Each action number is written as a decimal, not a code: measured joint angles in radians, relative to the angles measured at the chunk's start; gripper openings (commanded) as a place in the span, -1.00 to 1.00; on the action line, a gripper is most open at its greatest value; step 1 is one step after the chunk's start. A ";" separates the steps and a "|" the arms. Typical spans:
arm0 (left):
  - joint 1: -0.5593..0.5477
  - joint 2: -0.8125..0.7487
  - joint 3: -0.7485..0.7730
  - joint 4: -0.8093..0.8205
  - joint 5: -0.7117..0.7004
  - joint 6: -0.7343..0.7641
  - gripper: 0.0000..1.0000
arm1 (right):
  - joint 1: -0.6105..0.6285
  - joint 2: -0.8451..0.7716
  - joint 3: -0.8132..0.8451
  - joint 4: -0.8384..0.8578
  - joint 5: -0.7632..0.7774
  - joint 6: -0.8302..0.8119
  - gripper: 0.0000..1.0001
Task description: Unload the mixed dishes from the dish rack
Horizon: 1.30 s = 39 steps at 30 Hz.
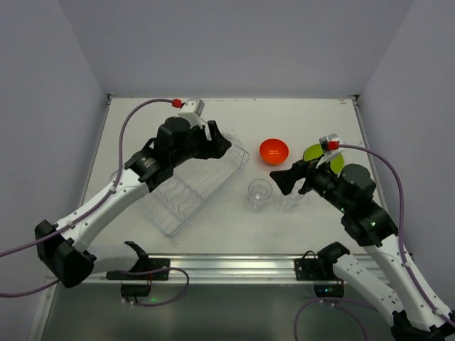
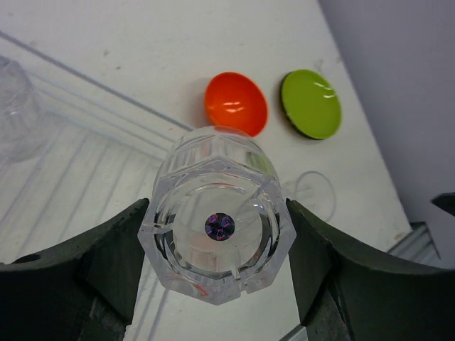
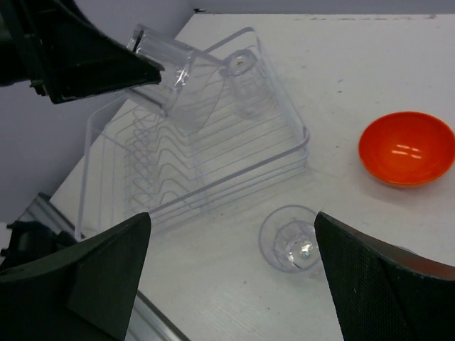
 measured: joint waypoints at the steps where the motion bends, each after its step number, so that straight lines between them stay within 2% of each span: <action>1: -0.003 -0.034 -0.028 0.047 0.055 -0.003 -1.00 | 0.000 0.000 0.000 0.012 -0.050 -0.005 0.98; 10: -0.006 -0.141 -0.312 0.518 0.497 -0.120 -1.00 | 0.000 -0.033 -0.083 0.156 -0.372 0.018 0.89; 18: -0.011 -0.141 -0.436 0.946 0.732 -0.308 -1.00 | 0.000 -0.084 -0.144 0.296 -0.530 0.066 0.61; 23: -0.018 -0.141 -0.494 1.108 0.783 -0.393 -1.00 | 0.000 -0.084 -0.151 0.399 -0.611 0.114 0.52; 26: -0.022 -0.140 -0.525 1.182 0.786 -0.433 -1.00 | 0.000 -0.084 -0.175 0.489 -0.645 0.157 0.37; 34: -0.085 -0.139 -0.576 1.301 0.729 -0.475 -1.00 | 0.002 -0.066 -0.286 0.721 -0.659 0.314 0.16; 39: -0.108 -0.134 -0.584 1.321 0.679 -0.475 -1.00 | 0.029 -0.039 -0.301 0.832 -0.654 0.377 -0.18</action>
